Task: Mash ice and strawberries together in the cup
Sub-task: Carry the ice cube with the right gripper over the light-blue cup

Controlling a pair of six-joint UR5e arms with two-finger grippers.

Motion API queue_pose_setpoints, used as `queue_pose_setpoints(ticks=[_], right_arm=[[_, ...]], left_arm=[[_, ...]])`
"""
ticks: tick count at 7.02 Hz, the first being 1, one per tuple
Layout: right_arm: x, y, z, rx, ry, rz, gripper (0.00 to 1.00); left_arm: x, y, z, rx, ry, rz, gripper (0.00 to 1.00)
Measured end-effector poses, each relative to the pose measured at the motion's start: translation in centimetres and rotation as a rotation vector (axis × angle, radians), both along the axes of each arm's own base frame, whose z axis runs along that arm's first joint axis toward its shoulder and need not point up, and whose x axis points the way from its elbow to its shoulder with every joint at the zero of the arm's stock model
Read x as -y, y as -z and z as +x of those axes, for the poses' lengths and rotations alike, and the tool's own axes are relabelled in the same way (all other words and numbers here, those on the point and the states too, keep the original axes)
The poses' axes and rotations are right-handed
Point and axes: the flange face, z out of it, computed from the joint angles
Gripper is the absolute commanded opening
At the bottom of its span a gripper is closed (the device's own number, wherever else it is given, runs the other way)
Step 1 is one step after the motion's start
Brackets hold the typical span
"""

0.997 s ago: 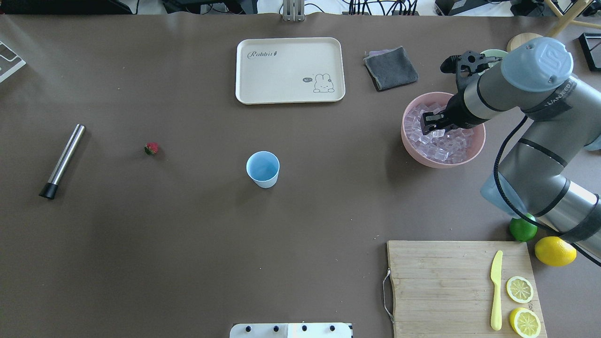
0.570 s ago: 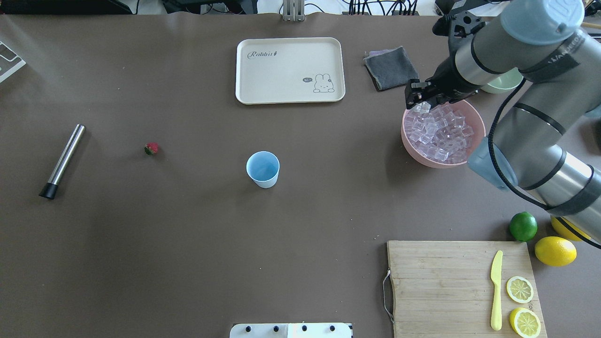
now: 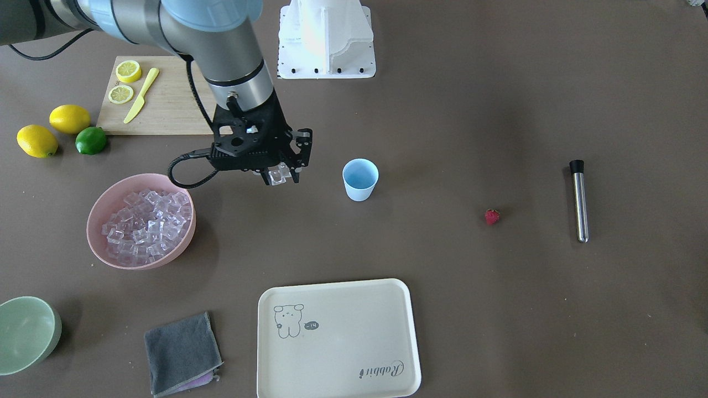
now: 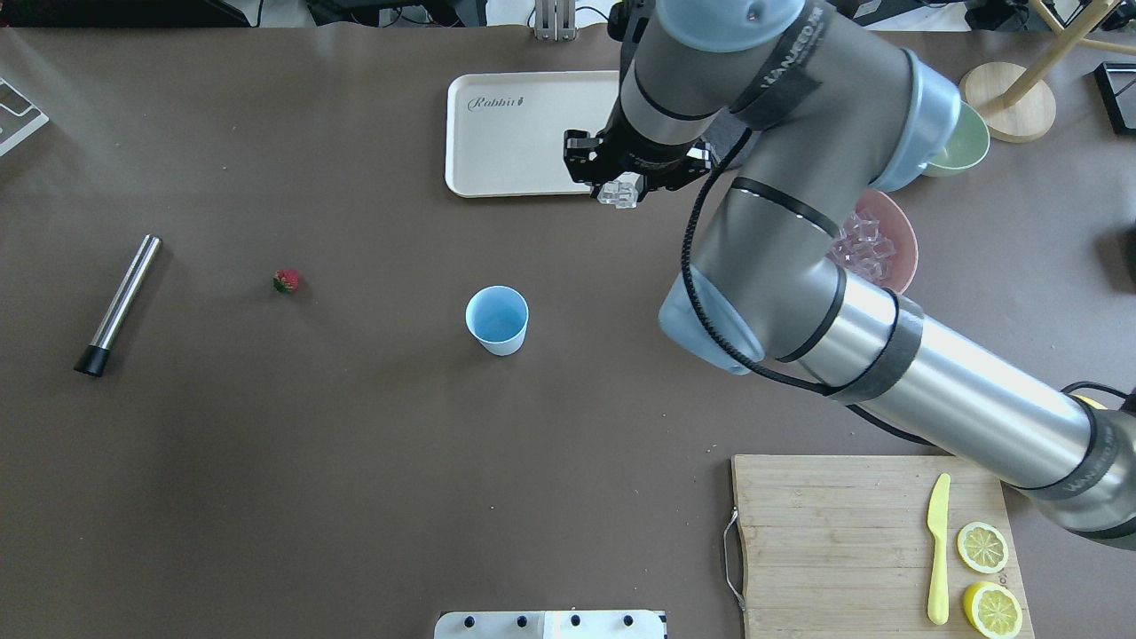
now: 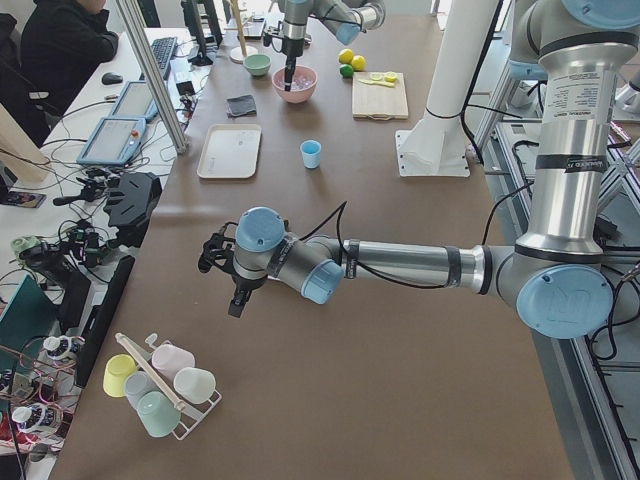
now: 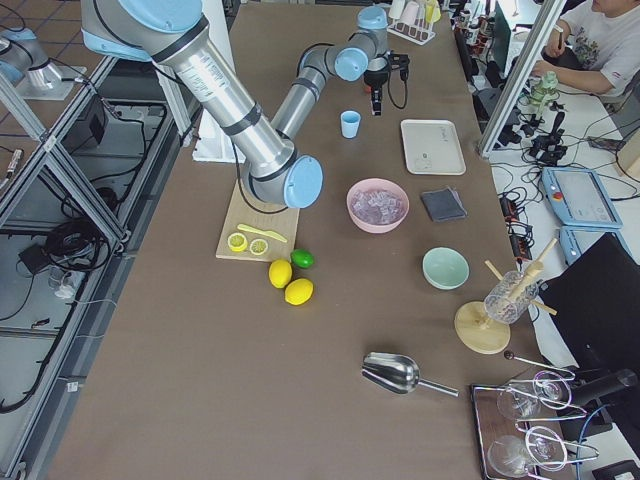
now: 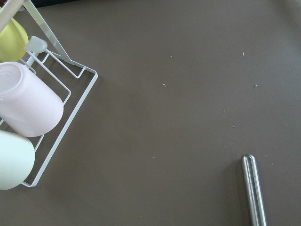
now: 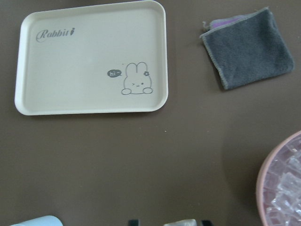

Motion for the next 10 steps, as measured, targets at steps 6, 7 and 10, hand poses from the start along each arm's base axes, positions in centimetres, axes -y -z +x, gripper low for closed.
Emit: queue_pose_setpoints(ticks=[6, 7, 10], right_arm=[[-4.7, 4.2, -14.2, -0.078, -0.018, 0.016, 0.0], [-5.4, 3.8, -14.9, -0.072, -0.011, 0.016, 0.0], [-7.1, 1.6, -16.6, -0.096, 0.004, 0.015, 0.0]], left_arm=[[0.9, -0.3, 0.1, -0.002, 0.001, -0.001, 0.97], [1.4, 0.1, 0.2, -0.003, 0.002, 0.005, 0.97], [2.1, 0.5, 0.2, -0.004, 0.002, 0.011, 0.97]])
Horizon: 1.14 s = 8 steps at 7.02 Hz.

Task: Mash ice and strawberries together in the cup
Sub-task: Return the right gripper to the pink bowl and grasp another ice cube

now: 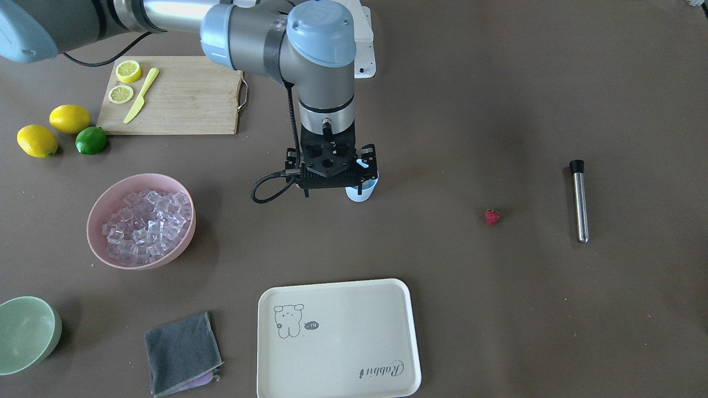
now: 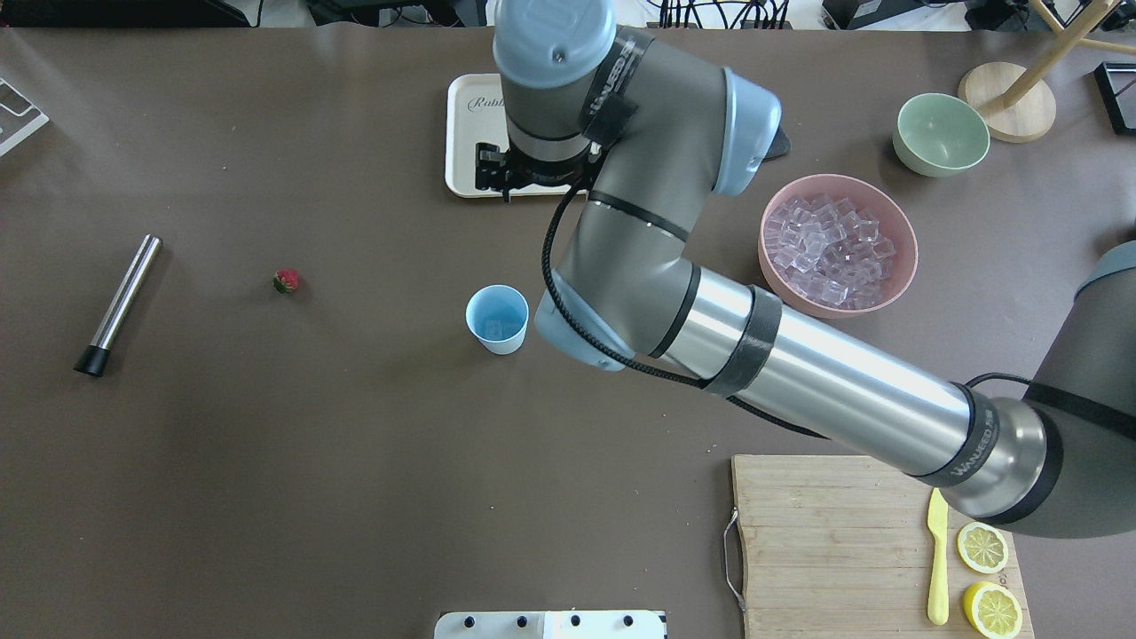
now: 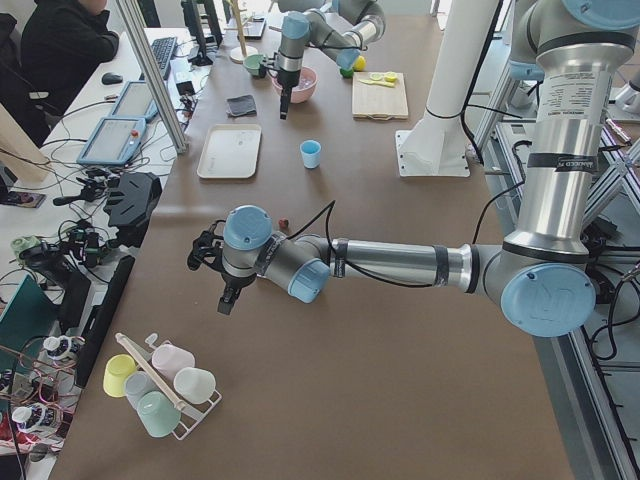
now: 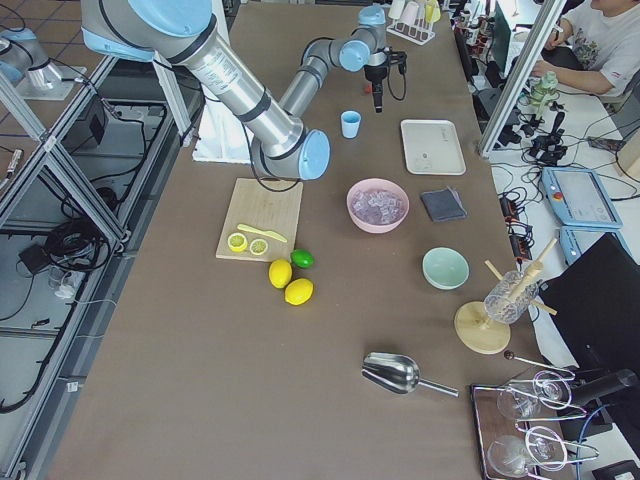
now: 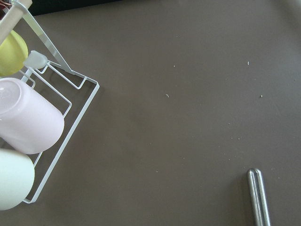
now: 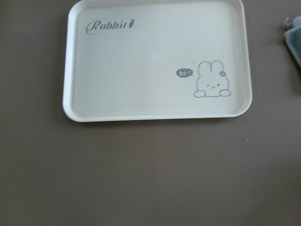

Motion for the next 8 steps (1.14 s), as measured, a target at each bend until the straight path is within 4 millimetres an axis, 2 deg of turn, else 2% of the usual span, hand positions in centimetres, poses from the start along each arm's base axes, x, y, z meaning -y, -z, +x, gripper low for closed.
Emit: queue_pose_setpoints(ticks=[1, 2, 3, 4, 5, 7, 8], right_arm=[[2.5, -3.1, 5.5, -0.03, 0.053, 0.03, 0.99], [3.8, -6.7, 10.5, -0.05, 0.12, 0.078, 0.98], [4.0, -10.6, 14.3, -0.061, 0.199, 0.117, 0.98], [3.4, -14.1, 16.0, -0.074, 0.249, 0.132, 0.93], [2.5, -16.3, 15.8, -0.088, 0.265, 0.128, 0.94], [1.1, -20.0, 13.8, -0.126, 0.232, 0.094, 0.96], [1.0, -22.3, 13.8, -0.139, 0.217, 0.074, 0.98]], left_arm=[[0.0, 0.2, 0.3, -0.001, -0.004, 0.003, 0.97], [0.0, 0.3, 0.4, -0.002, -0.006, 0.005, 0.97], [0.2, 0.5, 0.6, -0.003, -0.008, 0.009, 0.97], [0.4, 0.8, 0.7, -0.003, -0.011, 0.015, 0.97], [0.7, 1.2, 0.9, -0.003, -0.013, 0.021, 0.97], [1.2, 1.7, 1.3, -0.003, -0.021, 0.034, 0.97], [1.1, 1.6, 1.4, -0.005, -0.023, 0.044, 0.97]])
